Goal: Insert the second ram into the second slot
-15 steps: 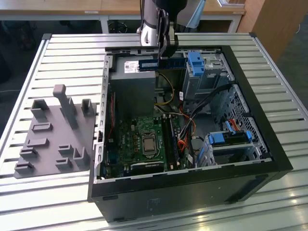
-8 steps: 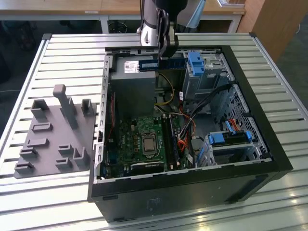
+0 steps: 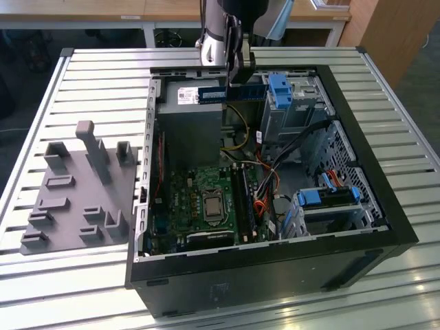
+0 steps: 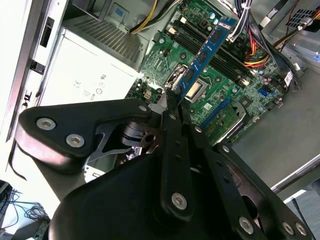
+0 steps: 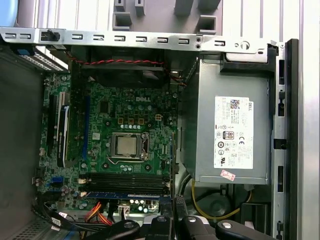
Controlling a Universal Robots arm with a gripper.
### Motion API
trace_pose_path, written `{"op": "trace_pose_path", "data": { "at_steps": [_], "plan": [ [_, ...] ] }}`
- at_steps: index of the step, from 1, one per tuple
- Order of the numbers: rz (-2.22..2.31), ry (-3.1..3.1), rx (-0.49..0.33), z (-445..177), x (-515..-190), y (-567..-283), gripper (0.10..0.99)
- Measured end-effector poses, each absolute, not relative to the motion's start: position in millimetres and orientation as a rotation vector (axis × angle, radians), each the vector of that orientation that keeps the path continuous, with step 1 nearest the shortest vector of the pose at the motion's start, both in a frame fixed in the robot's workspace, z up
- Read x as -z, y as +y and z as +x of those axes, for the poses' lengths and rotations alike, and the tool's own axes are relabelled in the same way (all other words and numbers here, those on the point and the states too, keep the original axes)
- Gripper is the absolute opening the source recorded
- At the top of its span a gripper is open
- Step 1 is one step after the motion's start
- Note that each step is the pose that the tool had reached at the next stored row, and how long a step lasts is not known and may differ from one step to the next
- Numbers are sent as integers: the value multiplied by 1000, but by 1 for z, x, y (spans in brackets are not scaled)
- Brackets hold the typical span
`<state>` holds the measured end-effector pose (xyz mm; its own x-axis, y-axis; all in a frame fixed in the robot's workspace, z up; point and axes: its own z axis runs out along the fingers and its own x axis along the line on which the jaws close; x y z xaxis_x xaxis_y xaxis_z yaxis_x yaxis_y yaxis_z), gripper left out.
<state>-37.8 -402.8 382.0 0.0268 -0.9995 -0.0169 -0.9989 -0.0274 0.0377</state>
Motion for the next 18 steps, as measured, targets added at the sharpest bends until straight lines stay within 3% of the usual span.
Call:
{"op": "trace_pose_path", "data": {
  "at_steps": [18],
  "plan": [
    [2236, -2184, 60, -38, -382, -405, 137]
  ]
}}
